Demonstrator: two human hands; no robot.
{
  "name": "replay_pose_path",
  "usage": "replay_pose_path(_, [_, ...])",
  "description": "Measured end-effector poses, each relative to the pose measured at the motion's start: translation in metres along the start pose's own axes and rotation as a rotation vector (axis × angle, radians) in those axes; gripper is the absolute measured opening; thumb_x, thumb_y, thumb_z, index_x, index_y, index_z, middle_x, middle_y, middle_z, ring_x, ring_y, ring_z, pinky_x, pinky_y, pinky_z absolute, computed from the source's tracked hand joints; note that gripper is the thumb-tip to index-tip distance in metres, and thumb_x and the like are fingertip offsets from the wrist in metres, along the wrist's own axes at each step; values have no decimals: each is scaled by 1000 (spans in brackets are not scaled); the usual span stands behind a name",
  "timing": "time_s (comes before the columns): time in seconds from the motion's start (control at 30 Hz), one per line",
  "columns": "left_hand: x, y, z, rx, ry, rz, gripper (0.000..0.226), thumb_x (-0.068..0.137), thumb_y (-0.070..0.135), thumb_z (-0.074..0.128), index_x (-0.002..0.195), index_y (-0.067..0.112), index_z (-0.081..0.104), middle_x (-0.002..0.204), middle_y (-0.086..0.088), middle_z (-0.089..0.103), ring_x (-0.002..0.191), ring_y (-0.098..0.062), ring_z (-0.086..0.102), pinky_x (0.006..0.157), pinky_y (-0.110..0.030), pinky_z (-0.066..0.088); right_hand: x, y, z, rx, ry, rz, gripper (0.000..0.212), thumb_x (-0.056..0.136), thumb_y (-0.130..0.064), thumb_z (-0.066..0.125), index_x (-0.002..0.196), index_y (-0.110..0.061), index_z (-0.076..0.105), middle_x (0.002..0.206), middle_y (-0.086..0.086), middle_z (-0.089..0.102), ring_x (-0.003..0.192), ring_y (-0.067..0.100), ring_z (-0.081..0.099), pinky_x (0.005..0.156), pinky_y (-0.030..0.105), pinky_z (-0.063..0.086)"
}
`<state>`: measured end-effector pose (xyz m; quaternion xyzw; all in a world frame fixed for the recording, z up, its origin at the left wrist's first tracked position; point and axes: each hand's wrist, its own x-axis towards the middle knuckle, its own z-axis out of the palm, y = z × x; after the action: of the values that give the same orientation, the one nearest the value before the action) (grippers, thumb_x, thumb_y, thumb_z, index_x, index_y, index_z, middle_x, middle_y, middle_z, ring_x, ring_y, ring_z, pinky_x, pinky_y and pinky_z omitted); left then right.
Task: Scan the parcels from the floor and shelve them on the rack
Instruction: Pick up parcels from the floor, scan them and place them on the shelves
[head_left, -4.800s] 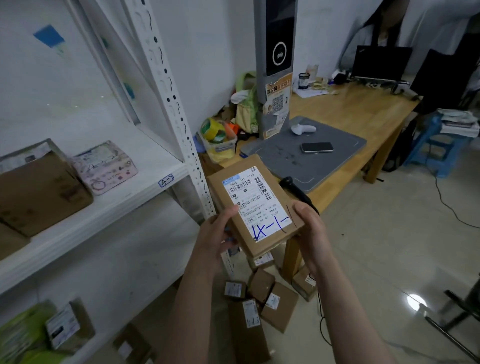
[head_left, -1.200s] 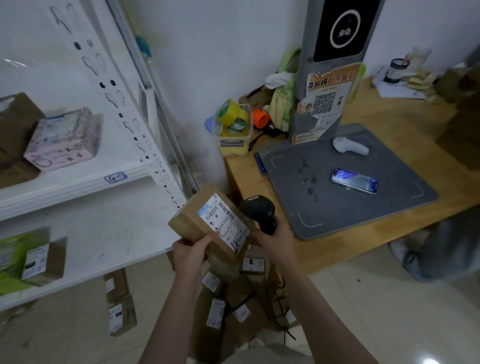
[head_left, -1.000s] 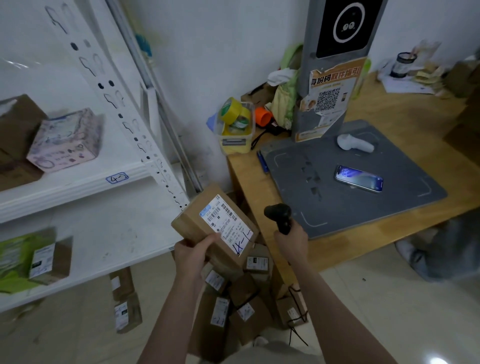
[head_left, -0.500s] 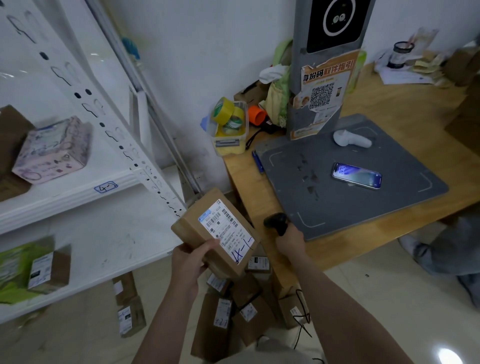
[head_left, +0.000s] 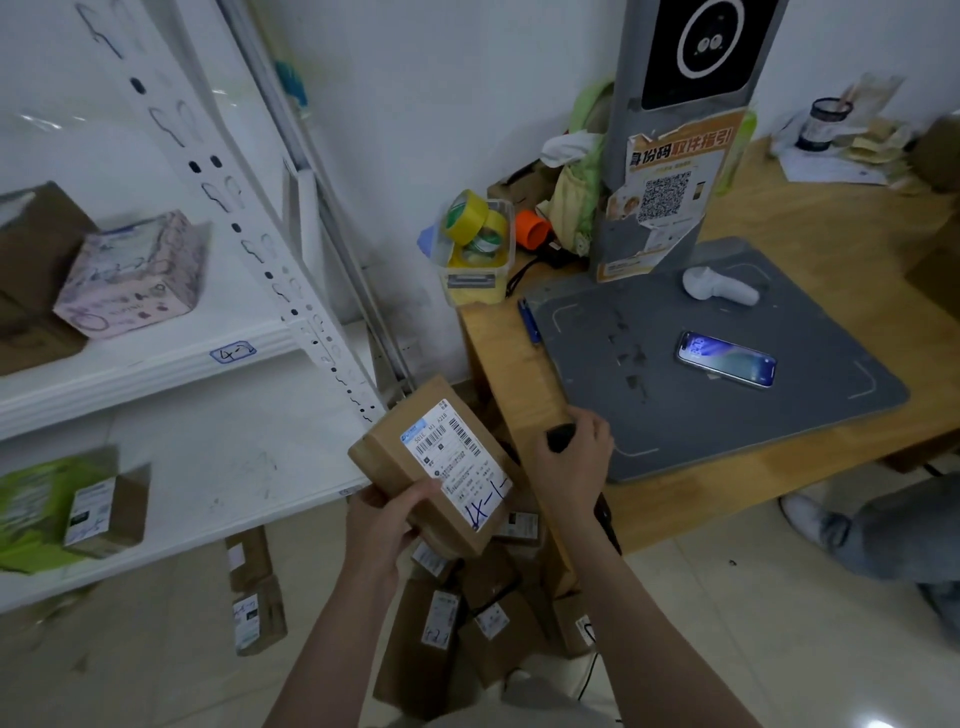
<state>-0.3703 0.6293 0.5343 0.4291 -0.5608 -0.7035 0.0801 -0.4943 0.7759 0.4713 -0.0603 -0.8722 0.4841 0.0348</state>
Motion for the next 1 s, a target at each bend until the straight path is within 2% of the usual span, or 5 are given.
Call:
replay_pose_path(0.4, [-27, 30, -107, -264, 153, 106, 63, 77, 16, 83, 132, 16, 53, 115, -5, 73, 104, -21, 70, 77, -38, 56, -86, -104, 43, 318, -455, -121, 36, 91, -28, 70, 123, -27, 55, 116, -17, 52, 104, 0, 53, 78, 11, 44])
replay_pose_path(0.57, [-48, 40, -189, -380, 197, 155, 72, 66, 24, 88, 131, 16, 58, 116, -7, 74, 107, -24, 71, 80, -39, 56, -149, -152, 86, 399, -697, -143, 35, 94, -40, 63, 126, -26, 59, 118, -7, 65, 106, 11, 64, 92, 37, 55])
replay_pose_path(0.7, [-70, 52, -265, -431, 251, 208, 42, 80, 19, 78, 120, 14, 66, 107, -9, 77, 100, -24, 70, 68, -32, 53, -213, -199, 111, 432, -867, -197, 26, 97, -35, 60, 122, -26, 58, 107, -7, 69, 99, 12, 69, 81, 26, 56])
replay_pose_path(0.83, [-93, 76, -338, -453, 250, 298, 51, 69, 28, 78, 116, 12, 70, 98, -6, 77, 92, -22, 70, 64, -30, 55, -266, -257, 126, 423, -1020, -287, 43, 85, -52, 61, 118, -25, 65, 104, -3, 74, 96, 15, 71, 89, 39, 58])
replay_pose_path(1.0, [-106, 111, -405, -357, 239, 364, 52, 74, 41, 75, 119, 17, 70, 104, -3, 78, 100, -23, 70, 77, -35, 54, -305, -319, 139, 430, -1137, -346, 19, 101, -32, 51, 107, -23, 67, 92, -3, 76, 80, 7, 70, 67, 18, 54])
